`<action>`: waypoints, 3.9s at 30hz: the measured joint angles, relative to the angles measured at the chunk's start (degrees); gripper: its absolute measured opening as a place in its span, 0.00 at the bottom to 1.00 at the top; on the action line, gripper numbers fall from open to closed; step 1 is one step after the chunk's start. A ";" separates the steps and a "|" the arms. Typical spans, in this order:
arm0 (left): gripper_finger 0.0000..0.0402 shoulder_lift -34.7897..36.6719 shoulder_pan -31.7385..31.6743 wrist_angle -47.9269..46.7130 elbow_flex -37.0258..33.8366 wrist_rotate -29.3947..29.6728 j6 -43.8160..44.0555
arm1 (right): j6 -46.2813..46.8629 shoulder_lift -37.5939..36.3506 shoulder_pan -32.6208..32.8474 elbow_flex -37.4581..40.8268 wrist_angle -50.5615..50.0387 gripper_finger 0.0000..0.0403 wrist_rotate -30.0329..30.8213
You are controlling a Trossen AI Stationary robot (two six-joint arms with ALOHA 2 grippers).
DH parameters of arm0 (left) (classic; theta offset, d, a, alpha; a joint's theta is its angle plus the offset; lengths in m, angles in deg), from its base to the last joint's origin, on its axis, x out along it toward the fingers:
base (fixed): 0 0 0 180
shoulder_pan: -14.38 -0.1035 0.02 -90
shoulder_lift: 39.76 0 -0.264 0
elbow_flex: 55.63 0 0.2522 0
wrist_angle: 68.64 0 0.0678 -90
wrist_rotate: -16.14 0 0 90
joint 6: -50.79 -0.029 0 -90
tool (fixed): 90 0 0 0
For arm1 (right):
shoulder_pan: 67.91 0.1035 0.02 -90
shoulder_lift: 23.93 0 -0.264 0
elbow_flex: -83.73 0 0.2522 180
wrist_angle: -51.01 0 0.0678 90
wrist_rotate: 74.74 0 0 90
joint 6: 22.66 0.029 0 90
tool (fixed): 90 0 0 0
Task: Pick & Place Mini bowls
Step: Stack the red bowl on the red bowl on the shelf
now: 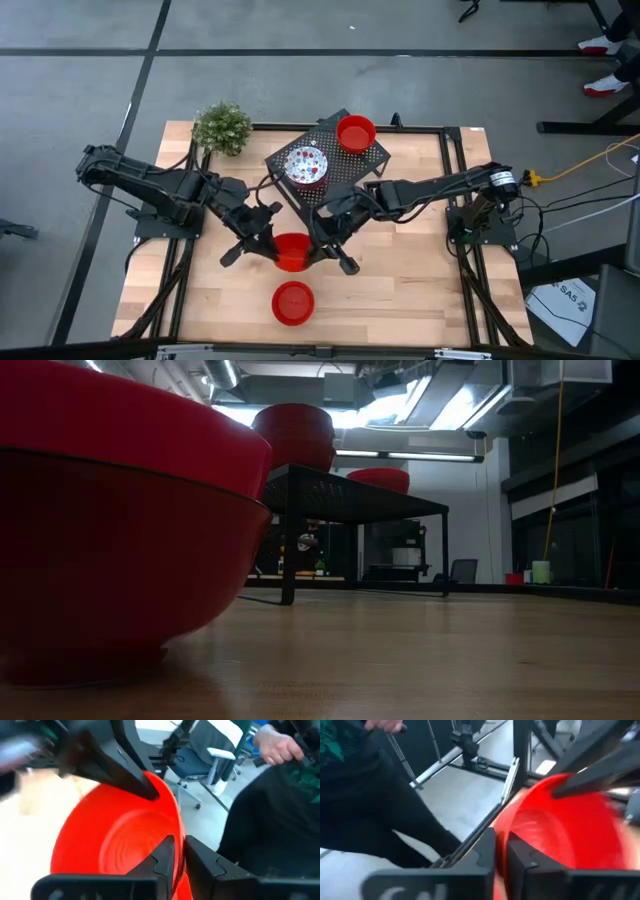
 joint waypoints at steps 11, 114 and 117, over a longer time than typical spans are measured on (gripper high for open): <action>0.17 0.74 -0.83 0.97 -0.02 9.08 -1.67 | 5.85 -2.86 0.57 0.02 -9.07 0.02 1.22; 0.15 -2.60 -0.70 7.28 -0.10 27.87 2.62 | 7.66 -5.67 -31.04 -0.06 -32.95 0.03 39.18; 0.15 -2.60 -0.72 7.28 -0.10 27.89 2.62 | 7.86 -5.67 -31.41 -0.06 -33.05 0.04 39.18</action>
